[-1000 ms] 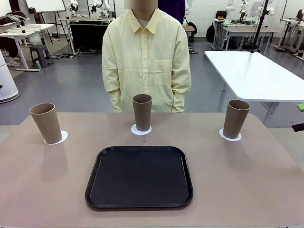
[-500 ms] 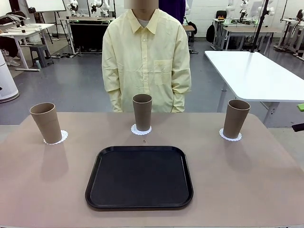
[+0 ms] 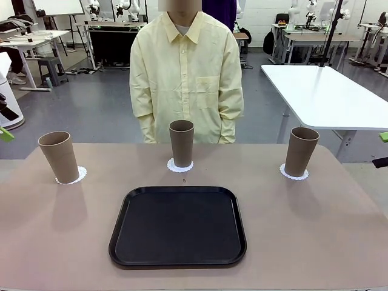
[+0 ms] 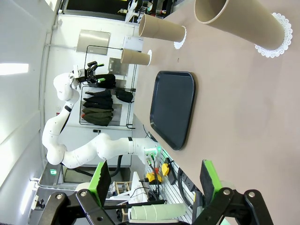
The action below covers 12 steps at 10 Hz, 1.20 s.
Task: Place coasters on the table and set cups on them.
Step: Take one Reusable plastic cup from the Flat Tray and place it on a coaster set by the human.
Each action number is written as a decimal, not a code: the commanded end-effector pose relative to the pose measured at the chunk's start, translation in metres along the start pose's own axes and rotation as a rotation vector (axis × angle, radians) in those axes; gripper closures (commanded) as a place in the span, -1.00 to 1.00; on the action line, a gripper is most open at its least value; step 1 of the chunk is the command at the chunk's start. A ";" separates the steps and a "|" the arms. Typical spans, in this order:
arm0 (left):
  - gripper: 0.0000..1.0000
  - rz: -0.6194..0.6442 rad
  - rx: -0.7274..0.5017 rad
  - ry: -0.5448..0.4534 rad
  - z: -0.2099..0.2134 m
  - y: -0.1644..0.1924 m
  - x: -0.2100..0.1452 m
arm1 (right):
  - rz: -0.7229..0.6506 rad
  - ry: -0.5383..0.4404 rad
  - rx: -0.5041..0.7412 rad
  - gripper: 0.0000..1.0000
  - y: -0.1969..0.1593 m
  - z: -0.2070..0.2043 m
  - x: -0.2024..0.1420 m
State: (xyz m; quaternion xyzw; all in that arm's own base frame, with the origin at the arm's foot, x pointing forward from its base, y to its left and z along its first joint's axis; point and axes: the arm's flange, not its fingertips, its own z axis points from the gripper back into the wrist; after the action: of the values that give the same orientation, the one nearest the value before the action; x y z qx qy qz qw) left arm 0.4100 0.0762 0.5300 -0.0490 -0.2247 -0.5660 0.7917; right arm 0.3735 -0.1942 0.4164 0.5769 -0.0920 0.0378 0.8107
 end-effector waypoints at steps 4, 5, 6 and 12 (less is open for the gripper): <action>-1.00 -0.012 -0.006 0.009 0.005 0.001 -0.002 | 0.001 0.000 0.003 -1.00 0.000 0.001 0.000; -1.00 -0.012 -0.006 0.009 0.005 0.001 -0.002 | 0.001 0.000 0.003 -1.00 0.000 0.001 0.000; -1.00 -0.012 -0.006 0.009 0.005 0.001 -0.002 | 0.001 0.000 0.003 -1.00 0.000 0.001 0.000; -1.00 0.842 -0.010 0.345 0.010 -0.077 -0.038 | 0.001 0.000 0.003 -1.00 0.000 0.001 0.000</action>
State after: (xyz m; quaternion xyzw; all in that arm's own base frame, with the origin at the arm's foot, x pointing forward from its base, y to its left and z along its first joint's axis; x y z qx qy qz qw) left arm 0.3520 0.1014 0.5044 -0.0040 -0.1351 -0.3368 0.9318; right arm 0.3736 -0.1943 0.4165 0.5768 -0.0921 0.0378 0.8108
